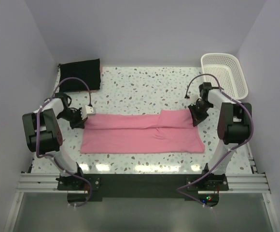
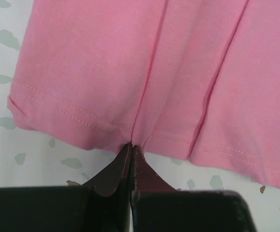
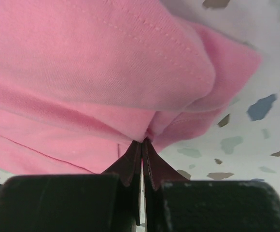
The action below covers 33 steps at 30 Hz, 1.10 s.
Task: Fold and stack the t-shirts
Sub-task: Fold the tshirt
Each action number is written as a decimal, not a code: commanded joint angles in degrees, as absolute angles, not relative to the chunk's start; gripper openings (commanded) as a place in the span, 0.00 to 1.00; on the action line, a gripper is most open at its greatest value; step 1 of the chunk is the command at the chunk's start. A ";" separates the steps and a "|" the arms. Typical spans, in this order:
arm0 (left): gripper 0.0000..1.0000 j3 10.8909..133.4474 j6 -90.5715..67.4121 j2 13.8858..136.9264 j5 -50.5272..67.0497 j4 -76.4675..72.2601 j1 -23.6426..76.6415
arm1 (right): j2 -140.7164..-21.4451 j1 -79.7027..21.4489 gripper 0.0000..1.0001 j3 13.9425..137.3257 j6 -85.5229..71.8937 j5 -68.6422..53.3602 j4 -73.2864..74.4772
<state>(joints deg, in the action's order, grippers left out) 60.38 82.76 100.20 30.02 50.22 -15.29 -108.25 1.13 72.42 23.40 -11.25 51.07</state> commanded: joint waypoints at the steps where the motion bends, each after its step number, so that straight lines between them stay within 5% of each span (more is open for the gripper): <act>1: 0.00 64.59 80.33 101.86 30.50 49.30 -15.29 | -109.42 1.32 0.00 77.86 22.68 -8.79 50.36; 33: 0.00 85.95 76.82 108.19 36.04 59.06 -17.40 | -108.73 1.32 0.00 98.35 22.76 -12.74 62.05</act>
<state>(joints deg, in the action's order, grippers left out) 82.78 77.01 108.03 35.07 56.80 -15.73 -112.18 1.13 95.90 22.92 -12.99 60.03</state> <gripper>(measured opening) 0.016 0.008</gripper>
